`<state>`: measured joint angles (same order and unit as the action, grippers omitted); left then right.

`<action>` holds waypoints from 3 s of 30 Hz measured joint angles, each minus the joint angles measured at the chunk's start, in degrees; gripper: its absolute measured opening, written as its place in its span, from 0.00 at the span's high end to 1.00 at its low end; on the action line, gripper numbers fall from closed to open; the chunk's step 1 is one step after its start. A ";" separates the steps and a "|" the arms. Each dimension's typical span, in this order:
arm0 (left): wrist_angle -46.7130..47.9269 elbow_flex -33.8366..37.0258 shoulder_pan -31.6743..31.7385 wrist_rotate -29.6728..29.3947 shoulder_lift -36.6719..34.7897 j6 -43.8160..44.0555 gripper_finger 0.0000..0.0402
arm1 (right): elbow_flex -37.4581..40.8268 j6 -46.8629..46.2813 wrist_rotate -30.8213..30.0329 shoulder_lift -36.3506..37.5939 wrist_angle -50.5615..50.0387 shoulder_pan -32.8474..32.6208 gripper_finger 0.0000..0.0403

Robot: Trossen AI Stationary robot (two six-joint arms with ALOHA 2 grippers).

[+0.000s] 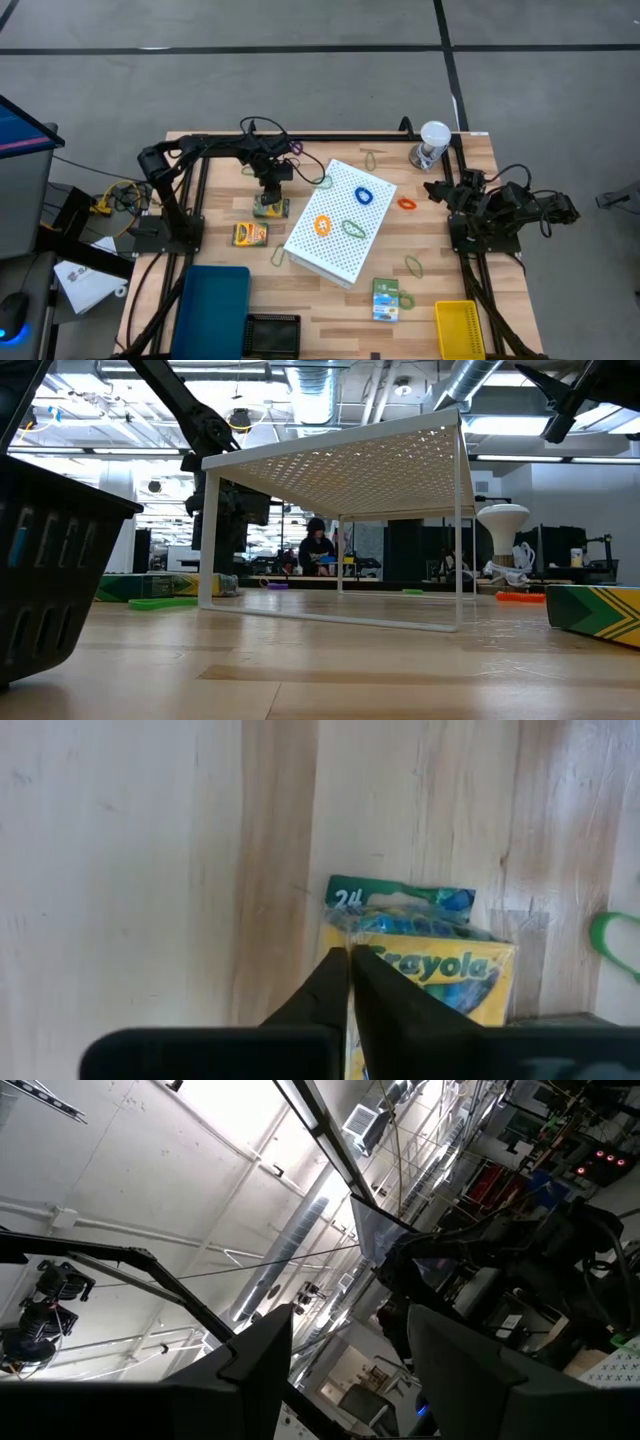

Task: Pick & Place Office Desk Supplies
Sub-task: Put the yellow crayon box into the blue bin

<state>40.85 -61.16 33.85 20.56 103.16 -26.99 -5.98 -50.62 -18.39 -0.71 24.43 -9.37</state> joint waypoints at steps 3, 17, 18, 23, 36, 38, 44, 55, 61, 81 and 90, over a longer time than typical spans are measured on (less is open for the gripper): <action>0.16 0.06 0.22 -0.17 -1.02 0.18 1.00 | 0.00 0.00 0.02 0.00 -0.01 0.00 0.51; 6.07 0.08 4.20 0.38 -14.92 1.47 1.00 | 0.00 0.62 -0.11 0.00 -0.49 0.04 0.51; 6.73 0.07 4.20 0.94 -16.10 1.92 1.00 | 0.00 0.86 -0.23 0.00 -0.47 0.04 0.51; 12.39 0.02 3.47 3.67 -21.68 4.67 1.00 | 0.00 2.09 -1.22 0.00 -0.47 0.04 0.51; 29.85 0.00 -8.54 7.41 -36.72 20.01 1.00 | 0.00 4.17 -1.55 0.00 -0.42 0.07 0.51; 31.44 -0.03 -12.51 7.54 -38.86 23.99 1.00 | 0.00 4.35 -1.57 0.00 -0.42 0.07 0.51; 33.20 -0.03 -25.67 7.79 -43.23 38.81 1.00 | 0.00 5.00 -1.57 0.00 -0.42 0.07 0.51; 25.64 6.06 -49.36 3.91 -45.91 61.22 1.00 | 0.00 5.61 -1.33 0.00 -0.42 0.07 0.51; 14.46 15.31 -56.05 2.80 -45.91 70.42 1.00 | 0.00 5.46 -1.26 0.00 -0.40 -0.02 0.51; 4.13 26.83 -58.85 -0.09 -44.53 66.21 1.00 | 0.00 4.08 -1.24 0.00 -0.40 -0.04 0.51; 3.60 26.86 -58.61 -2.18 -44.55 67.94 0.84 | 0.00 4.08 -1.35 -0.02 -0.38 -0.04 0.51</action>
<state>44.45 -34.30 -24.77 18.38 58.61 40.95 -5.98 -46.54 -19.74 -0.73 24.05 -9.41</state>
